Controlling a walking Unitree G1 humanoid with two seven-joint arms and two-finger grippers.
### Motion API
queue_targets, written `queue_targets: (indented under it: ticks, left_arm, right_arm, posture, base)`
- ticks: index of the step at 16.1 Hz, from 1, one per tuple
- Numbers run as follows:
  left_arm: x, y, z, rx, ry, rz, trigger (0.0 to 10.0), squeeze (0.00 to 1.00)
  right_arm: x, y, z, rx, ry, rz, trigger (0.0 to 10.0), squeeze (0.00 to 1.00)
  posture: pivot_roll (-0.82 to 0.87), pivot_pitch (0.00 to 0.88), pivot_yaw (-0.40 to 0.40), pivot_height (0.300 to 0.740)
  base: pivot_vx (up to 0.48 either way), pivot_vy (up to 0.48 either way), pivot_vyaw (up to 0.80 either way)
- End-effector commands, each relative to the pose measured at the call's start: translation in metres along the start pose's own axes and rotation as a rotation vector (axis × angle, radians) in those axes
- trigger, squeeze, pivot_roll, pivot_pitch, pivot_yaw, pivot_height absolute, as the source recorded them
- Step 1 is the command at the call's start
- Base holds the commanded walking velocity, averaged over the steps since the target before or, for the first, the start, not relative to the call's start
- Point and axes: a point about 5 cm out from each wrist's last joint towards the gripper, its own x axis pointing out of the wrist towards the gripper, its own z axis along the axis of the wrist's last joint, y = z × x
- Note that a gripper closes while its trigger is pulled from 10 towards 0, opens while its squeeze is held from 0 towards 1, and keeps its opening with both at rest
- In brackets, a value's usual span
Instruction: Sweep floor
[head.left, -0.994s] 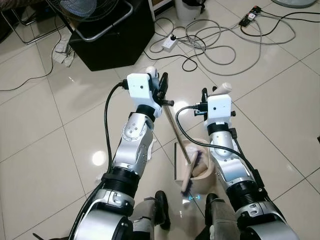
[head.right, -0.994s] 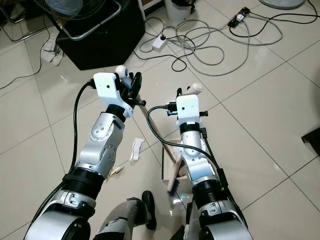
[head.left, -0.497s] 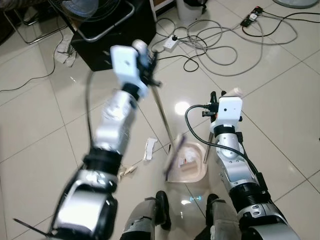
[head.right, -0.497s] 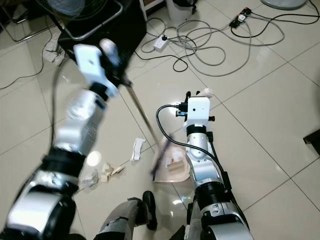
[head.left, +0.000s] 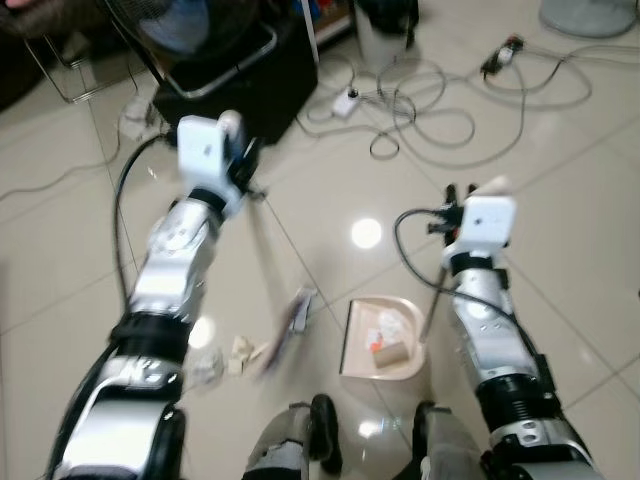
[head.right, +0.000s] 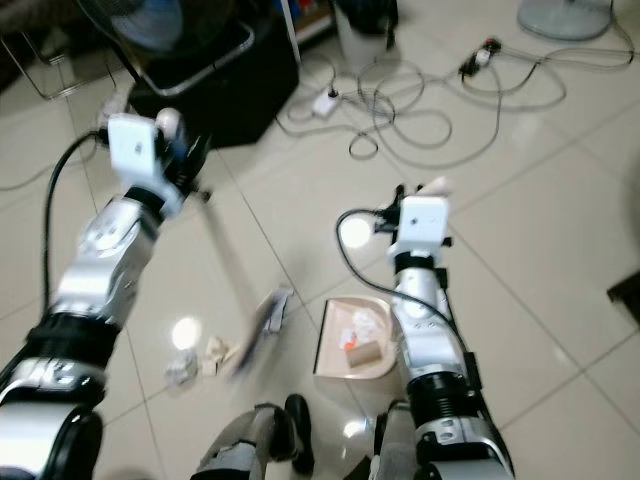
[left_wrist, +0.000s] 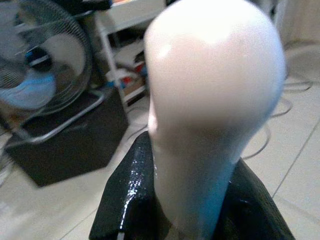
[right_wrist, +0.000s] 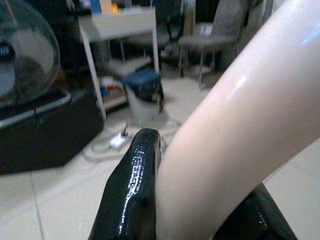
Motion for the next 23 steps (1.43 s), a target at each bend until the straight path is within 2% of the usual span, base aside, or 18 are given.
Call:
queue_targets:
  ticks: [1, 2, 4, 5, 6, 7, 9, 11, 16, 18, 23]
  left_arm:
    - [-0.003, 0.007, 0.009, 0.006, -0.032, 0.023, 10.0, 0.00]
    - [-0.011, 0.014, 0.002, 0.031, -0.006, 0.044, 10.0, 0.00]
    - [-0.028, 0.021, -0.007, 0.040, 0.019, 0.078, 10.0, 0.00]
    - [-0.044, 0.022, -0.016, 0.056, 0.033, 0.102, 10.0, 0.00]
    - [-0.051, 0.022, -0.019, 0.071, 0.039, 0.114, 10.0, 0.00]
    - [-0.067, 0.015, -0.025, 0.128, 0.044, 0.122, 10.0, 0.00]
    - [-0.075, 0.012, -0.029, 0.202, 0.055, 0.137, 10.0, 0.00]
    - [-0.085, 0.014, -0.033, 0.183, 0.079, 0.180, 10.0, 0.00]
    - [-0.088, 0.011, -0.025, 0.236, 0.059, 0.177, 10.0, 0.00]
    - [-0.089, 0.011, -0.021, 0.232, 0.061, 0.186, 10.0, 0.00]
    - [-0.094, 0.003, -0.028, 0.222, 0.088, 0.145, 10.0, 0.00]
  right_arm:
    - [0.001, 0.005, 0.010, 0.044, -0.039, 0.001, 10.0, 0.00]
    - [0.003, 0.001, 0.019, 0.063, -0.050, -0.015, 10.0, 0.00]
    - [0.005, -0.002, 0.036, 0.097, -0.069, -0.023, 10.0, 0.00]
    - [0.003, 0.000, 0.052, 0.134, -0.084, -0.008, 10.0, 0.00]
    - [0.002, 0.001, 0.058, 0.146, -0.087, 0.001, 10.0, 0.00]
    - [0.001, 0.004, 0.069, 0.141, -0.060, 0.005, 10.0, 0.00]
    - [0.003, 0.007, 0.076, 0.158, -0.031, 0.008, 10.0, 0.00]
    - [0.006, 0.012, 0.090, 0.192, -0.022, 0.033, 10.0, 0.00]
    - [0.005, 0.017, 0.105, 0.296, 0.005, 0.052, 10.0, 0.00]
    - [0.004, 0.017, 0.111, 0.325, 0.014, 0.068, 10.0, 0.00]
    - [0.000, 0.017, 0.118, 0.397, 0.027, 0.120, 10.0, 0.00]
  posture:
    - [-0.07, 0.074, 0.174, 0.740]
    - [-0.09, 0.033, 0.155, 0.740]
    - [-0.10, 0.009, 0.136, 0.740]
    - [-0.12, 0.000, 0.123, 0.740]
    - [-0.12, 0.000, 0.121, 0.740]
    - [-0.13, 0.000, 0.117, 0.740]
    - [-0.13, 0.000, 0.125, 0.740]
    - [-0.14, 0.000, 0.130, 0.740]
    - [-0.10, 0.000, 0.105, 0.740]
    - [-0.10, 0.000, 0.114, 0.740]
    - [-0.11, 0.000, 0.133, 0.740]
  base:
    - [0.000, 0.000, 0.00]
    - [0.000, 0.000, 0.00]
    - [0.000, 0.000, 0.00]
    - [0.000, 0.000, 0.00]
    - [0.000, 0.000, 0.00]
    - [0.000, 0.000, 0.00]
    - [0.000, 0.000, 0.00]
    - [0.000, -0.189, 0.00]
    - [0.000, -0.469, 0.00]
    - [0.000, -0.469, 0.00]
    - [0.000, -0.424, 0.00]
